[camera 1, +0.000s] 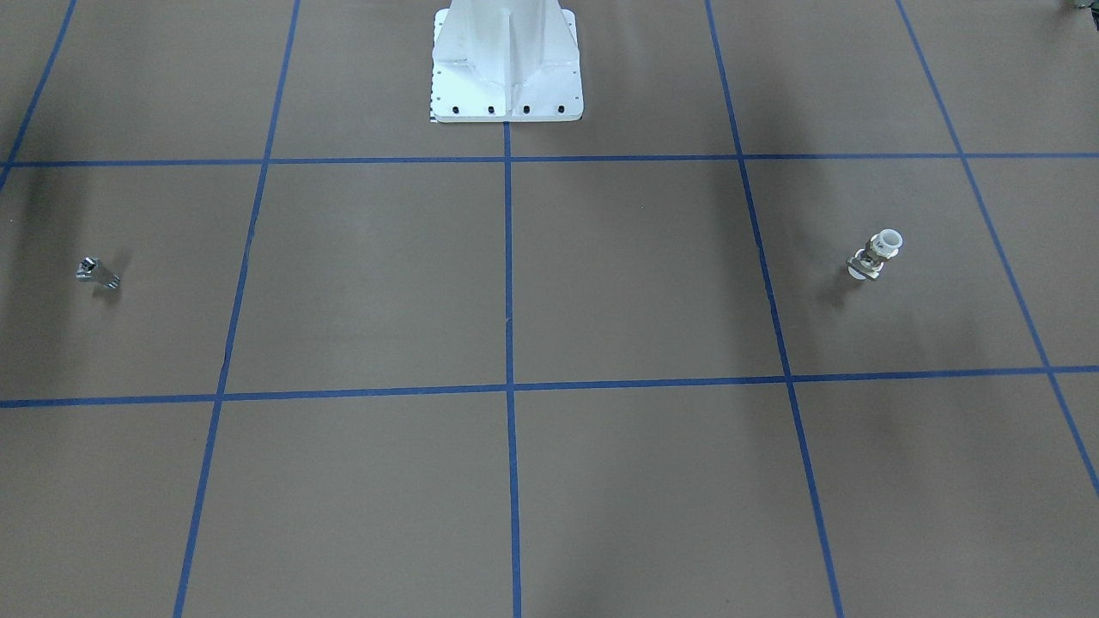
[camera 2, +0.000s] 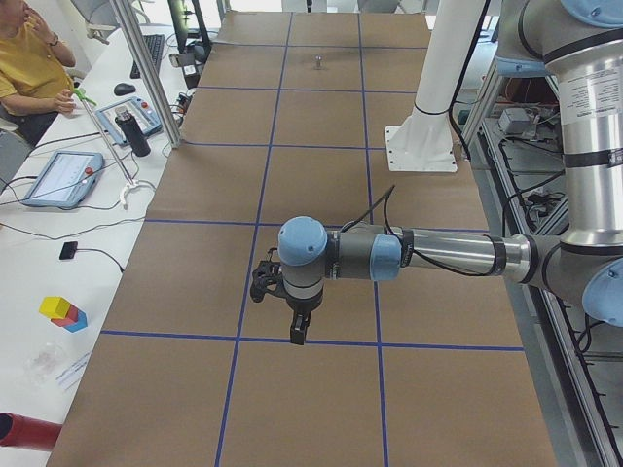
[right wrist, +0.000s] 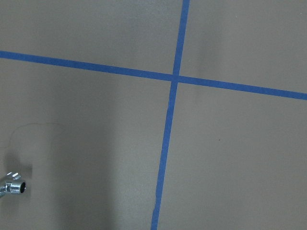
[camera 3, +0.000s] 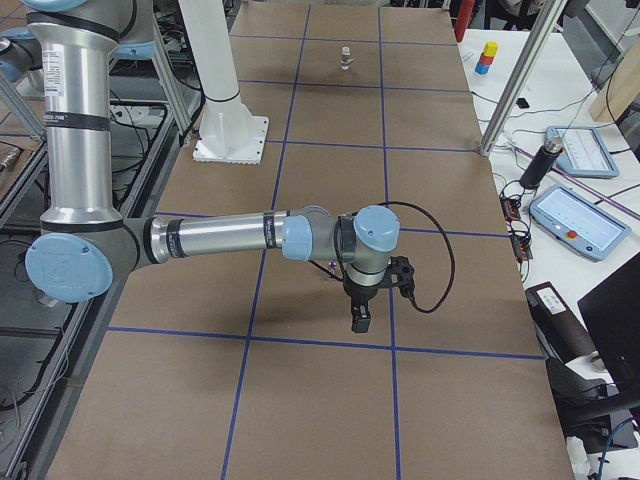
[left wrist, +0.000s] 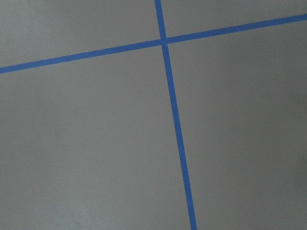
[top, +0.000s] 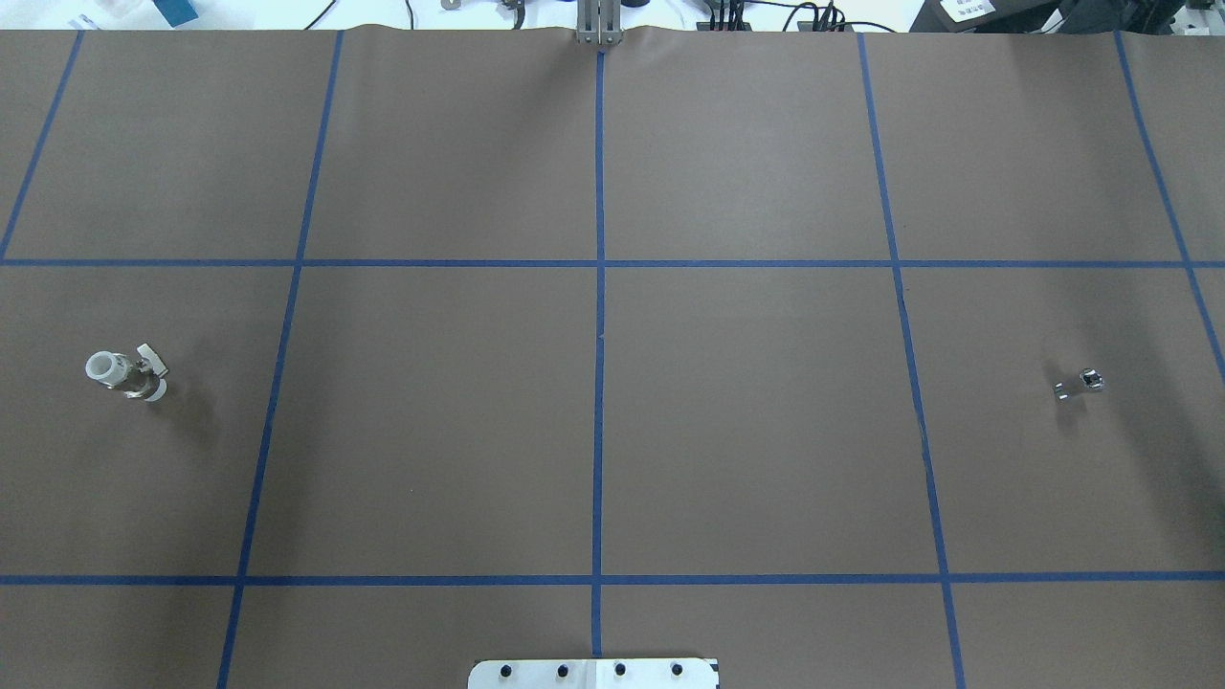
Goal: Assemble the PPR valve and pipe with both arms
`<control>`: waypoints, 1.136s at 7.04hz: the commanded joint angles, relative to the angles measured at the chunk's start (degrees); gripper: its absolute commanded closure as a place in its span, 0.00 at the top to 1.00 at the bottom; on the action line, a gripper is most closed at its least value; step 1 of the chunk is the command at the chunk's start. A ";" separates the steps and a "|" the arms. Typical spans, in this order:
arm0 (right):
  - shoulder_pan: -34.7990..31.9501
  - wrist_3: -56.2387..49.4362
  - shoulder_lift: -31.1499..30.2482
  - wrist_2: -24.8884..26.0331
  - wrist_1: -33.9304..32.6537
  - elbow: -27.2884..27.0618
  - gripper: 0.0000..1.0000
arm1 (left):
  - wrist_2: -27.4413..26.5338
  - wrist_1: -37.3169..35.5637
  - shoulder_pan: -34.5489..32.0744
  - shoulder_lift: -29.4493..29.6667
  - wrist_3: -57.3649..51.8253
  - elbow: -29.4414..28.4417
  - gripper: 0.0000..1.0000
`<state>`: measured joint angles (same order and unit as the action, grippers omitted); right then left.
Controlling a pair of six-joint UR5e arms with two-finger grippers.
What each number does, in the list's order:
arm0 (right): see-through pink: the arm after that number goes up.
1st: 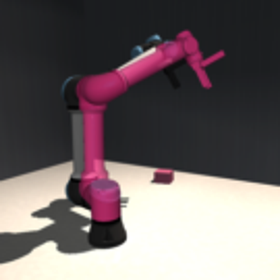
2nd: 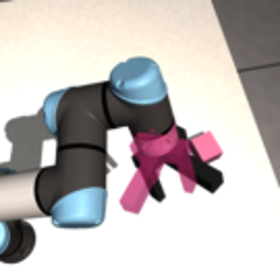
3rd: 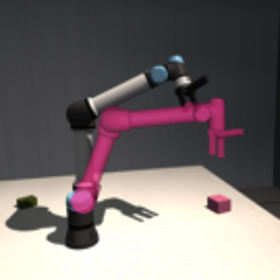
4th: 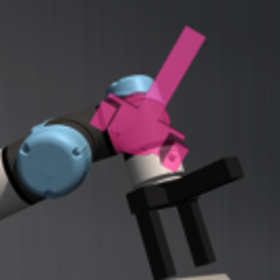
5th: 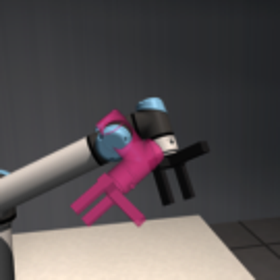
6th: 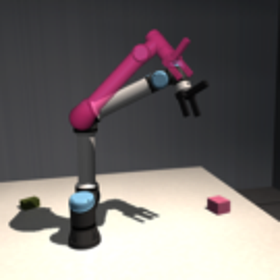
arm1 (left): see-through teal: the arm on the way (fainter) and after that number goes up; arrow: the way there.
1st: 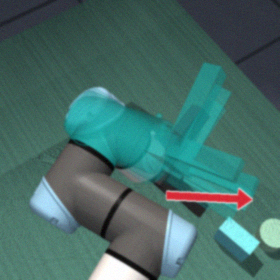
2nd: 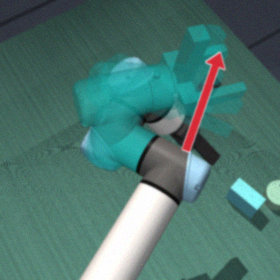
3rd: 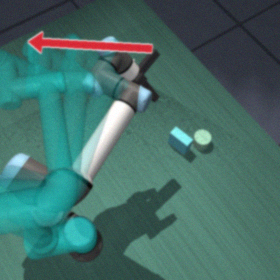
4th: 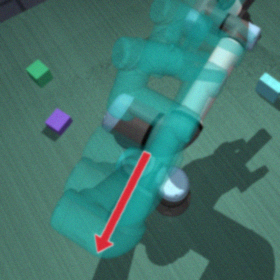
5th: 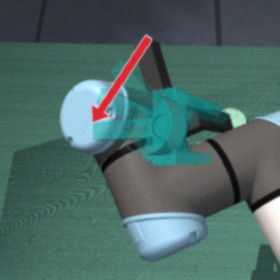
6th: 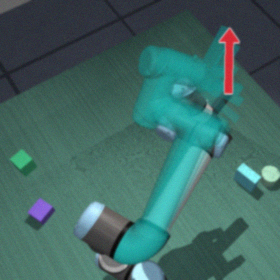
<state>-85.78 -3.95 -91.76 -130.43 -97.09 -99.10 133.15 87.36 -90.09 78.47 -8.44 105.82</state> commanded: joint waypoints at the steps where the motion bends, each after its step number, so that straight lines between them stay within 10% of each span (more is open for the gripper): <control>1: 0.00 0.00 0.09 -0.09 -0.03 0.04 1.00 | 0.00 0.52 0.09 0.11 0.17 0.52 1.00; 5: 0.09 0.17 0.88 0.09 0.14 -2.68 1.00 | -0.09 1.14 0.17 1.06 0.26 0.97 1.00; 8: 0.09 0.61 1.41 0.44 11.43 -2.43 1.00 | -0.43 15.93 0.35 3.68 0.44 -0.25 1.00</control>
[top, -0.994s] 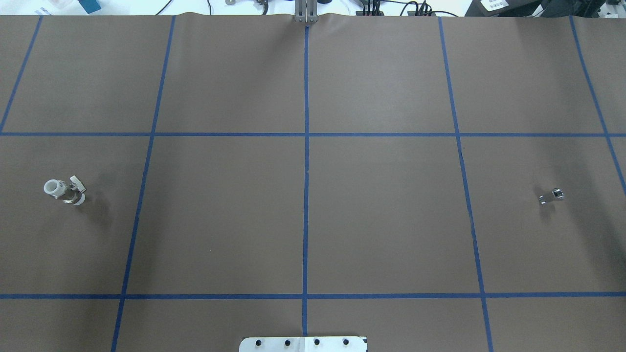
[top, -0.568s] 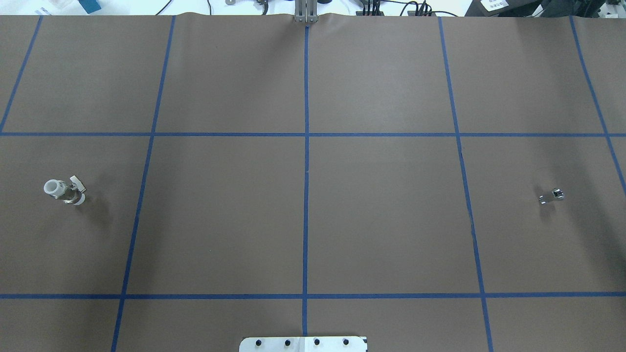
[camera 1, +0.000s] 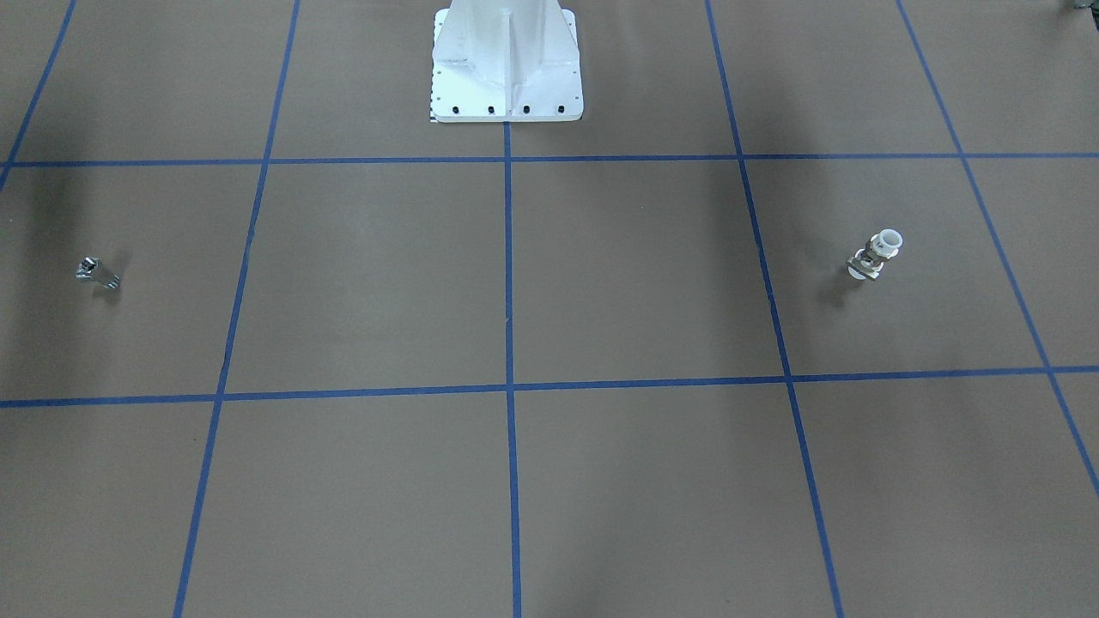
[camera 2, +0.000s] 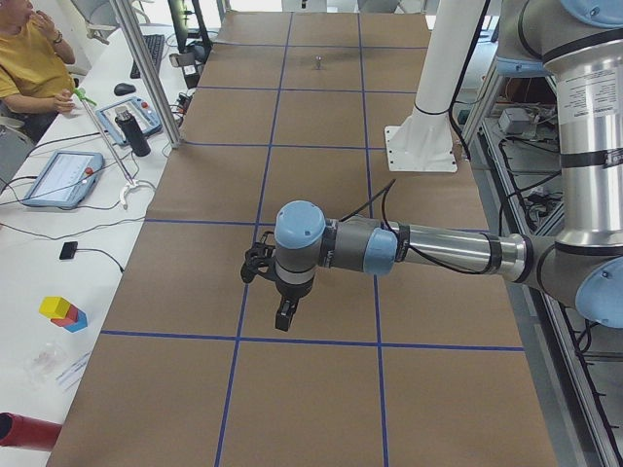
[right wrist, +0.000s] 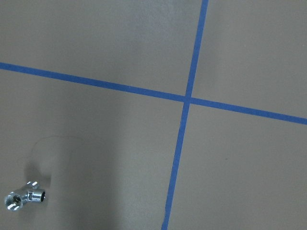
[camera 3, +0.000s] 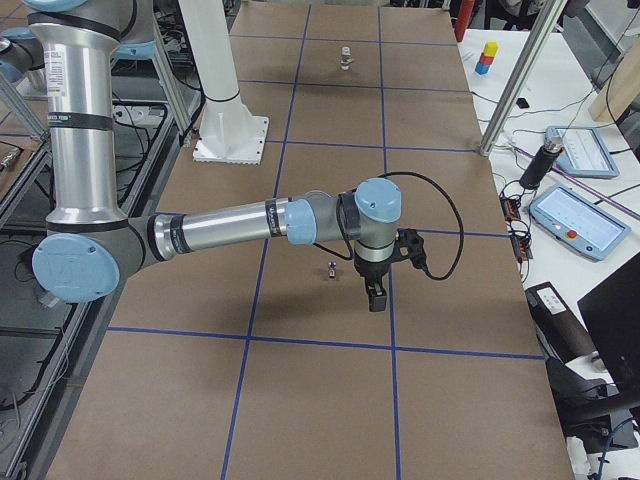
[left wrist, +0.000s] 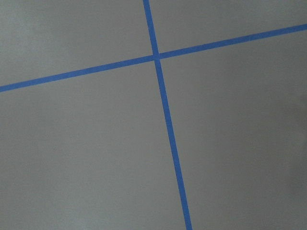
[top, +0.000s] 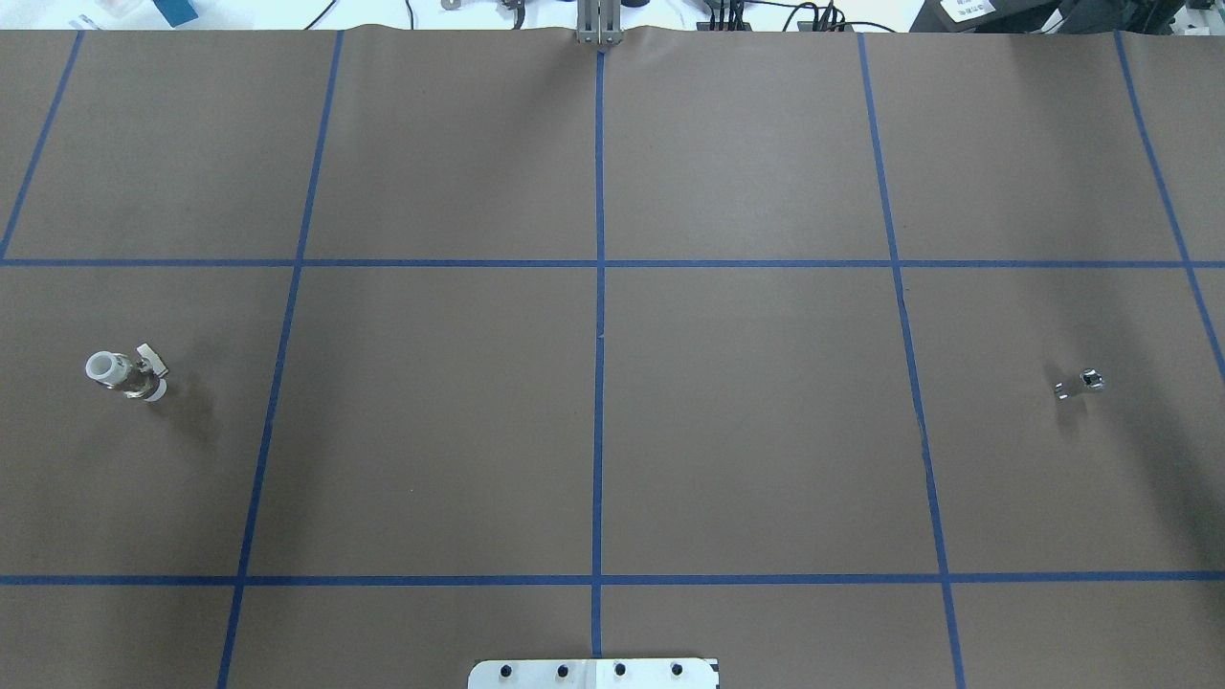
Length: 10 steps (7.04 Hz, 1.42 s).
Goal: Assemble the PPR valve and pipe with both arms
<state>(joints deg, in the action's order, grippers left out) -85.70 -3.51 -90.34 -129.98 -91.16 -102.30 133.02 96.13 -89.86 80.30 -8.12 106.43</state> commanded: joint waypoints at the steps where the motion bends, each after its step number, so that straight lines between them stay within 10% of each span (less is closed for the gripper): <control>1: 0.09 0.78 0.25 0.08 6.68 1.22 1.00 | 0.21 9.40 0.29 3.88 -0.06 -2.44 1.00; 7: 0.18 1.32 -0.18 0.08 6.87 1.92 1.00 | 0.66 27.52 20.38 4.78 38.23 -2.02 1.00; 10: 0.18 1.32 -0.27 -0.01 6.87 2.28 1.00 | -12.48 27.27 34.34 4.78 46.83 -2.10 1.00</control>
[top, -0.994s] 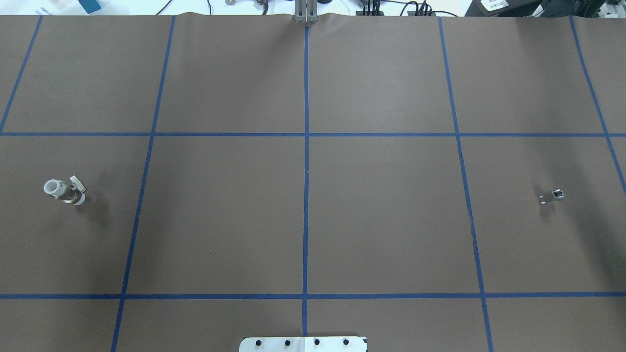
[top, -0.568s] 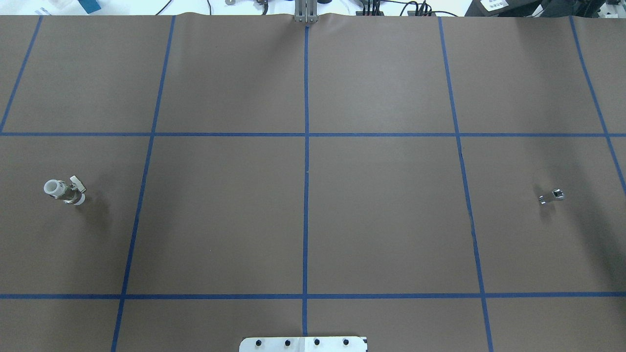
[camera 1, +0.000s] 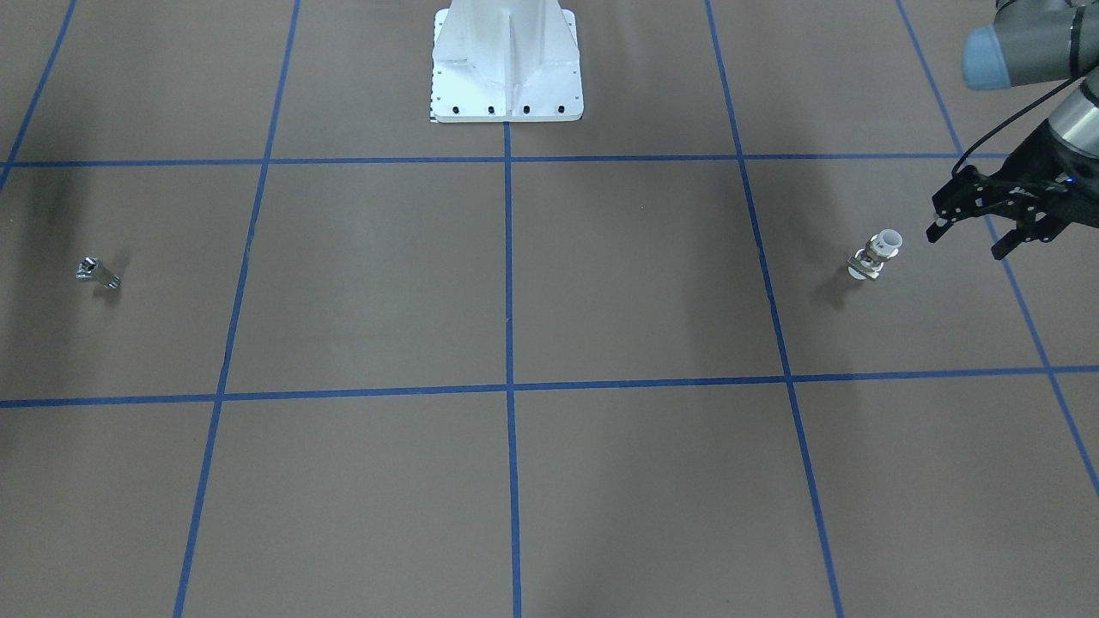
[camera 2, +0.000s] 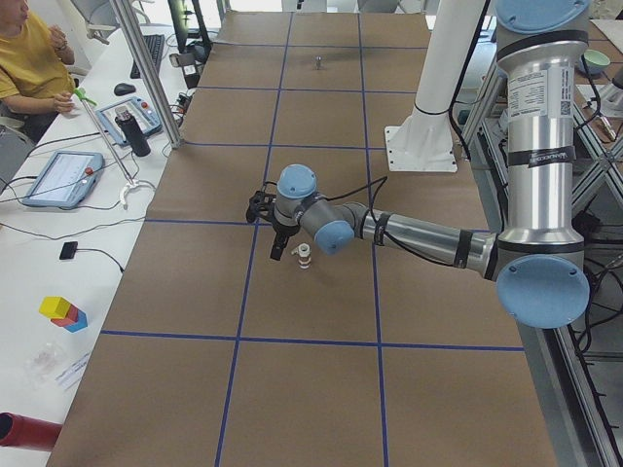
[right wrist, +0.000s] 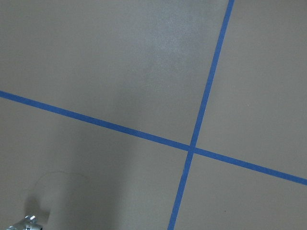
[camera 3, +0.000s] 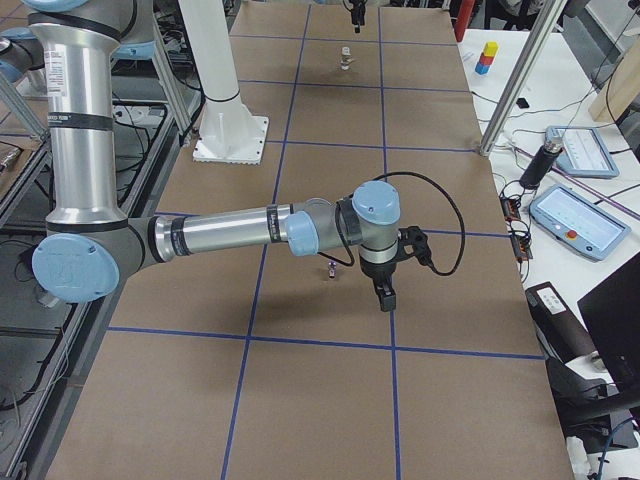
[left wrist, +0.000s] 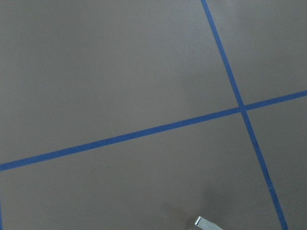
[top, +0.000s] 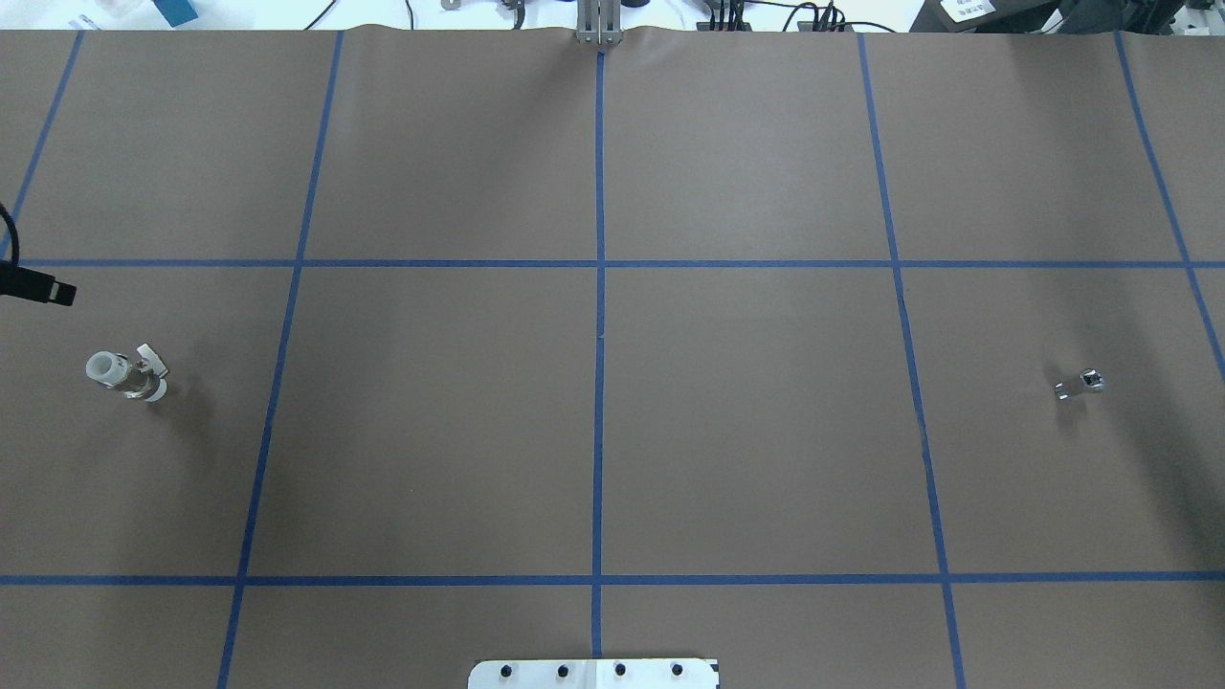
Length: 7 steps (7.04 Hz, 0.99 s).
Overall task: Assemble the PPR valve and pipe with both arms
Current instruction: 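Reach the left gripper down and grasp the white PPR fitting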
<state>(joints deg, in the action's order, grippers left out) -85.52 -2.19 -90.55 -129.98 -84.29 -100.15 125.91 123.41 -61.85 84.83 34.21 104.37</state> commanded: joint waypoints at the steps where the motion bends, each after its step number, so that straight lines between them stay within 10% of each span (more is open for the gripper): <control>1: 0.00 0.00 -0.07 -0.01 0.09 0.13 1.00 | -7.15 -0.10 9.09 0.24 5.07 -0.39 1.00; 5: 0.00 0.00 -0.16 -0.01 0.00 0.22 1.00 | -7.52 -0.19 12.10 -0.28 6.04 -2.16 0.99; 6: 0.00 0.00 -0.16 -0.01 0.00 0.13 1.00 | -7.52 -0.19 12.10 -0.28 6.04 -2.16 0.90; 7: 0.00 0.00 -0.16 -0.01 0.00 0.13 1.00 | -7.52 -0.19 12.10 -0.37 5.96 -2.16 0.59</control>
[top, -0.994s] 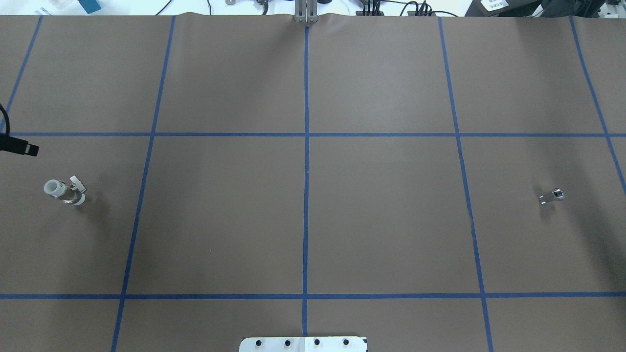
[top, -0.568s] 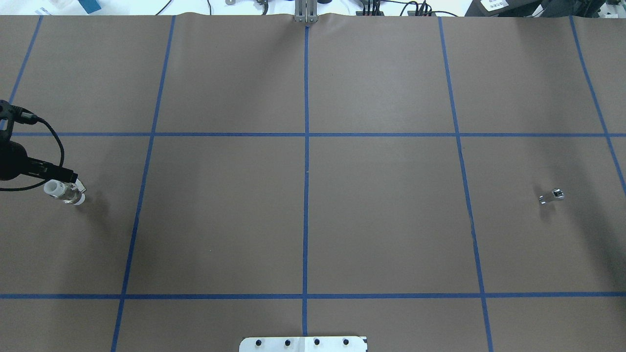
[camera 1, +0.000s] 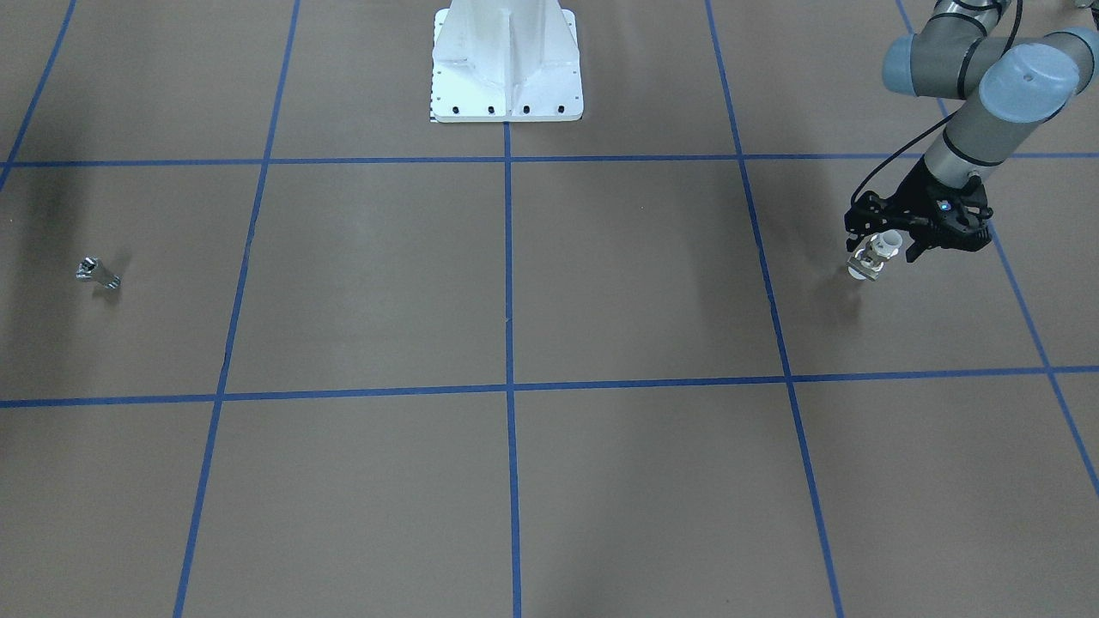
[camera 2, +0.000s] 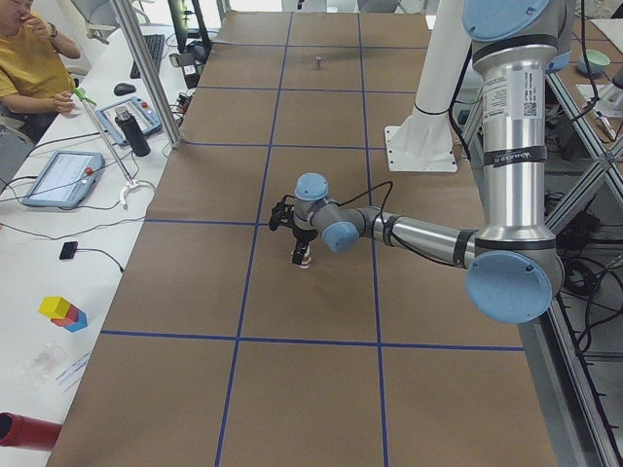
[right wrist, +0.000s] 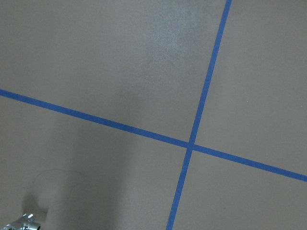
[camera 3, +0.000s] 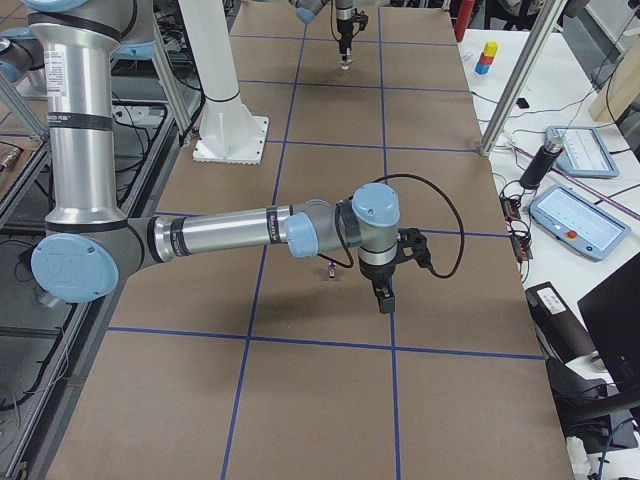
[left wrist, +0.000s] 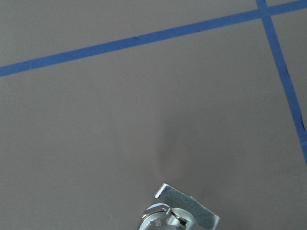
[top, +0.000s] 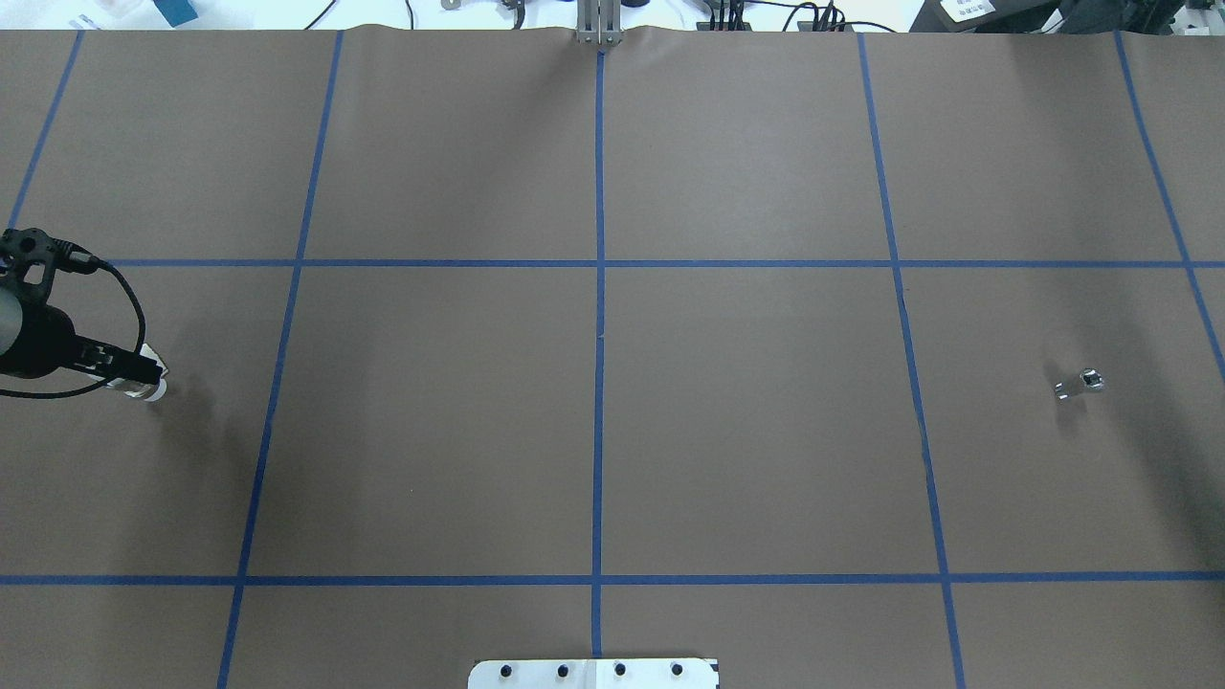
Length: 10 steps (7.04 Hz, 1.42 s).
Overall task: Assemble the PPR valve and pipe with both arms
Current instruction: 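Reach the left gripper down and grasp the white PPR fitting, then carry the white fitting with the left gripper toward the table center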
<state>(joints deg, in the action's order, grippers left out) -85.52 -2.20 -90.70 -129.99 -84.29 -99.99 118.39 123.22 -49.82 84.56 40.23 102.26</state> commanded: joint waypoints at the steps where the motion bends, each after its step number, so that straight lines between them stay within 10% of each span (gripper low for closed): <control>1: 0.00 0.00 0.00 0.00 0.00 -0.03 1.00 | -0.01 0.00 0.16 -0.27 -0.23 0.05 0.32; 3: 0.00 0.00 0.00 0.00 0.00 -0.03 1.00 | -0.01 0.00 -0.01 -1.42 -0.32 1.18 0.00; 6: 0.00 0.00 0.00 0.00 0.09 -0.03 1.00 | 0.61 -10.66 -0.28 4.25 0.38 5.04 0.00; 10: 0.00 0.00 -0.09 -0.09 0.00 -0.03 1.00 | -0.18 -34.14 6.26 30.24 16.65 3.57 0.00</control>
<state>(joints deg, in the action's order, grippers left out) -85.52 -2.20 -90.72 -130.01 -84.25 -100.02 118.58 95.71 -47.84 106.21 49.52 106.71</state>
